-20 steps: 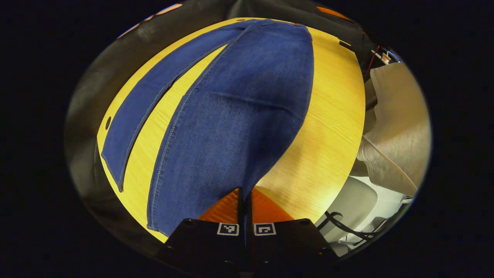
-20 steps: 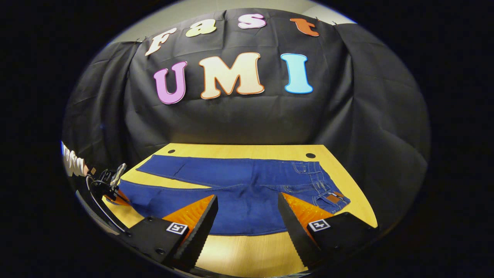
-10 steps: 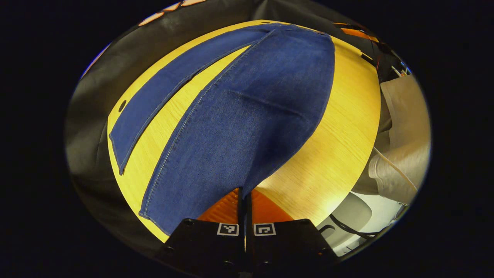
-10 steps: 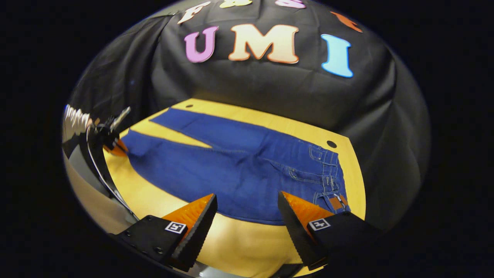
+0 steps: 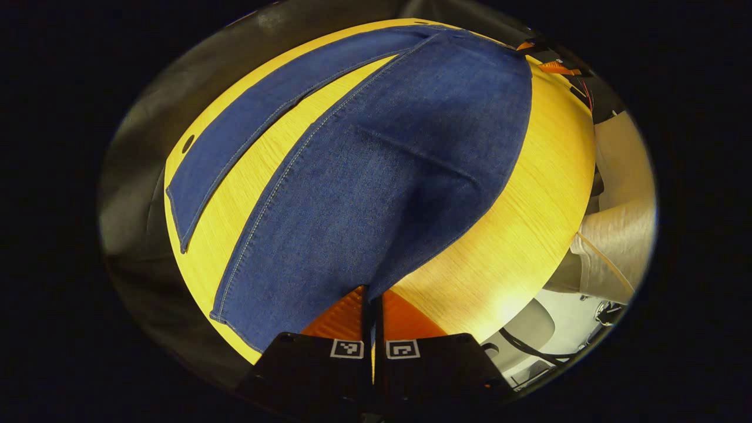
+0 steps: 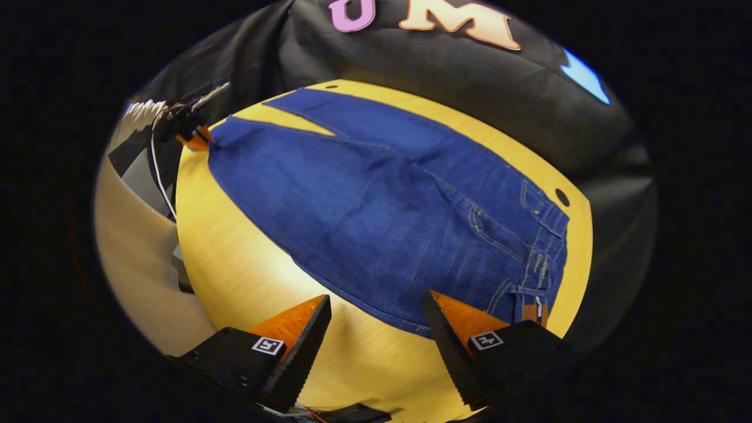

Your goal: Grasp the waist and the cuffs of the jeans and fold them to make the two legs overlap; first hold the waist and fold one-third of the jeans toward the cuffs, then hold the cuffs and fold the remaining one-third in the same direction to finish folding.

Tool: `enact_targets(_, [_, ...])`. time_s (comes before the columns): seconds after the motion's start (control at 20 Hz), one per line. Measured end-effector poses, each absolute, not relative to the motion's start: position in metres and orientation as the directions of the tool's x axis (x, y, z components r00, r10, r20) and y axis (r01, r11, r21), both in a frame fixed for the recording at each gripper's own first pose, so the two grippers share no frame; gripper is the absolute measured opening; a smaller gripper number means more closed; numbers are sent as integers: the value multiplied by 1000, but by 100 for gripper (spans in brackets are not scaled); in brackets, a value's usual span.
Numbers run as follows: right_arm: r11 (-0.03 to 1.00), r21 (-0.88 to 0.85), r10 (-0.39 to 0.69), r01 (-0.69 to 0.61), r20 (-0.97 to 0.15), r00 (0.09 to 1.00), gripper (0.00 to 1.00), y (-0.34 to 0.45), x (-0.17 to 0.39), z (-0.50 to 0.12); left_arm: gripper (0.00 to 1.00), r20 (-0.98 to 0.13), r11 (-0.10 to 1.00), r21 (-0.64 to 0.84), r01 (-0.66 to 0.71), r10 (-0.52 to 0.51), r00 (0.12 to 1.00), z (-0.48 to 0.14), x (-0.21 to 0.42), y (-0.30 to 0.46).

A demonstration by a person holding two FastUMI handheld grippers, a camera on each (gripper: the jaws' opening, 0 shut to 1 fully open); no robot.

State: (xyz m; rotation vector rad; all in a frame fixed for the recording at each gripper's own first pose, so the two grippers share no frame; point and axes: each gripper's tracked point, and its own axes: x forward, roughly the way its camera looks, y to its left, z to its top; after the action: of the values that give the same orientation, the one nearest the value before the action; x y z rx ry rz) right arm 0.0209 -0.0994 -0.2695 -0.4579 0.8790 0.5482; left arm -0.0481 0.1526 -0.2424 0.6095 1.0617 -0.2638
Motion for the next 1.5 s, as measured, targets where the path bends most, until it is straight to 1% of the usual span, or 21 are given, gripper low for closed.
enact_targets(0.05, [768, -139, 263, -625, -821, 506, 99, -99, 23, -273, 0, -878, 810, 339, 479, 89, 471, -243, -47, 153])
enact_targets(0.15, [763, -111, 273, -637, -838, 473, 97, -97, 23, -280, 0, -883, 809, 338, 481, 96, 459, -243, -48, 153])
enact_targets(0.3, [750, -101, 257, -654, -867, 427, 99, -101, 21, -290, 0, -889, 807, 337, 485, 103, 446, -244, -48, 153])
enact_targets(0.35, [742, -107, 261, -662, -864, 431, 99, -96, 25, -292, 0, -890, 806, 337, 486, 104, 445, -244, -48, 152])
enact_targets(0.4, [735, -117, 254, -668, -866, 432, 96, -98, 22, -292, 0, -890, 805, 337, 488, 104, 444, -244, -48, 153])
enact_targets(0.5, [724, -129, 252, -678, -865, 433, 95, -98, 21, -292, 0, -890, 806, 336, 488, 101, 446, -244, -47, 153])
enact_targets(0.55, [725, -127, 248, -677, -869, 428, 99, -98, 21, -293, 0, -889, 808, 335, 485, 100, 447, -244, -47, 152])
enact_targets(0.6, [728, -123, 252, -674, -867, 430, 99, -98, 21, -293, 0, -889, 812, 334, 478, 102, 447, -244, -47, 153])
enact_targets(0.65, [726, -125, 252, -676, -866, 432, 93, -98, 21, -292, 0, -888, 816, 333, 472, 104, 448, -244, -46, 153])
enact_targets(0.7, [718, -129, 263, -684, -860, 438, 95, -96, 24, -291, 0, -888, 820, 333, 466, 107, 446, -245, -46, 153])
enact_targets(0.8, [698, -134, 288, -704, -847, 447, 75, -89, 28, -282, 0, -889, 825, 333, 457, 113, 444, -244, -46, 155])
enact_targets(0.9, [687, -149, 302, -711, -831, 466, 43, -79, 39, -280, 0, -884, 828, 339, 447, 119, 451, -245, -47, 156])
enact_targets(1.0, [701, -164, 290, -694, -823, 488, 12, -74, 37, -271, 0, -873, 830, 353, 431, 127, 471, -245, -46, 157])
enact_targets(1.05, [721, -163, 275, -673, -825, 494, 11, -75, 37, -271, 0, -867, 832, 361, 421, 133, 481, -245, -45, 158])
enact_targets(1.1, [743, -152, 262, -652, -830, 492, 6, -80, 35, -279, 0, -860, 833, 370, 411, 140, 491, -244, -44, 158])
enact_targets(1.15, [755, -146, 251, -639, -836, 488, 6, -79, 35, -279, 0, -854, 832, 380, 404, 147, 500, -244, -43, 158])
enact_targets(1.25, [752, -179, 234, -634, -827, 511, 5, -79, 38, -276, 0, -840, 825, 403, 396, 162, 518, -241, -43, 159])
enact_targets(1.3, [755, -197, 222, -626, -821, 527, 0, -79, 39, -276, 0, -831, 823, 415, 389, 169, 530, -243, -42, 160])
enact_targets(1.35, [774, -201, 195, -601, -827, 528, 0, -81, 39, -275, 0, -820, 822, 426, 377, 175, 545, -243, -42, 160])
enact_targets(1.4, [794, -198, 181, -575, -826, 534, 3, -80, 38, -276, 0, -808, 825, 434, 360, 180, 562, -243, -41, 161])
enact_targets(1.5, [827, -207, 155, -522, -810, 566, 3, -80, 40, -276, 0, -771, 848, 441, 295, 190, 608, -240, -39, 163])
